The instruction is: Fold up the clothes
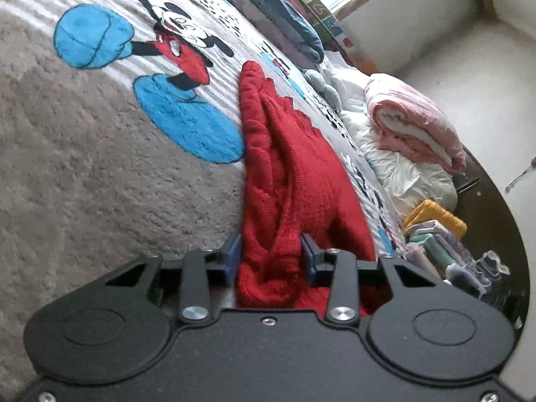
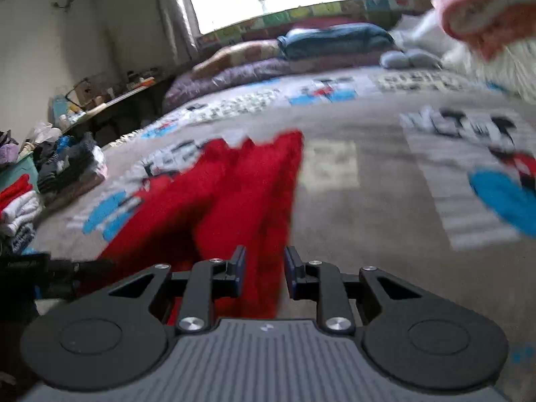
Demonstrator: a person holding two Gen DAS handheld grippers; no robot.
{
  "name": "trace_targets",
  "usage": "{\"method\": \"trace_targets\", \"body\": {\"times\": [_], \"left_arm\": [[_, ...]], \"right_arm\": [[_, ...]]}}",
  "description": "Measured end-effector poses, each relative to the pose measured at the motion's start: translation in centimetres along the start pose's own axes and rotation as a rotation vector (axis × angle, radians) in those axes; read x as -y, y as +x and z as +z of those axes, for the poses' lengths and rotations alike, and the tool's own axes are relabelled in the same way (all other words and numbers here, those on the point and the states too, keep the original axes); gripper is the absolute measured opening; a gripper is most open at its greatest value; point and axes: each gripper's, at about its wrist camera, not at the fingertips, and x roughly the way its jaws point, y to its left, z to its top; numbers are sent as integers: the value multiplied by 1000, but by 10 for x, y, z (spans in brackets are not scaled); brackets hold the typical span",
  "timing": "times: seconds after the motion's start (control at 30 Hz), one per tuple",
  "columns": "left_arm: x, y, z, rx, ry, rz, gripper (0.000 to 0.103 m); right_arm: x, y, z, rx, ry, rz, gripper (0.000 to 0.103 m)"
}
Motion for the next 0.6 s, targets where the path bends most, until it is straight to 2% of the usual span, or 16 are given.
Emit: {"method": "trace_targets", "body": {"times": [0.07, 0.17, 0.23, 0.37, 0.43, 0.53, 0.6], "left_arm": [[3, -5, -2, -5, 14, -29, 41], [16, -16, -6, -2, 86, -25, 44], [27, -23, -10, 1, 167, -10, 44], [48, -40, -20, -9, 386, 31, 45], [56, -48, -25, -9, 479, 48, 49], [67, -60, -41, -5, 678, 107, 50], [74, -55, -56, -14, 856, 185, 50]], "right_arm": [[6, -4, -12, 14, 37, 7, 27], [9, -19, -24, 54, 43, 22, 28], [8, -28, -30, 62, -21, 12, 28], [6, -46, -42, 79, -148, -6, 28], [2, -52, -50, 81, -241, -23, 28], [-9, -56, -65, 65, -405, -45, 29], [-19, -56, -75, 54, -517, -66, 30]]}}
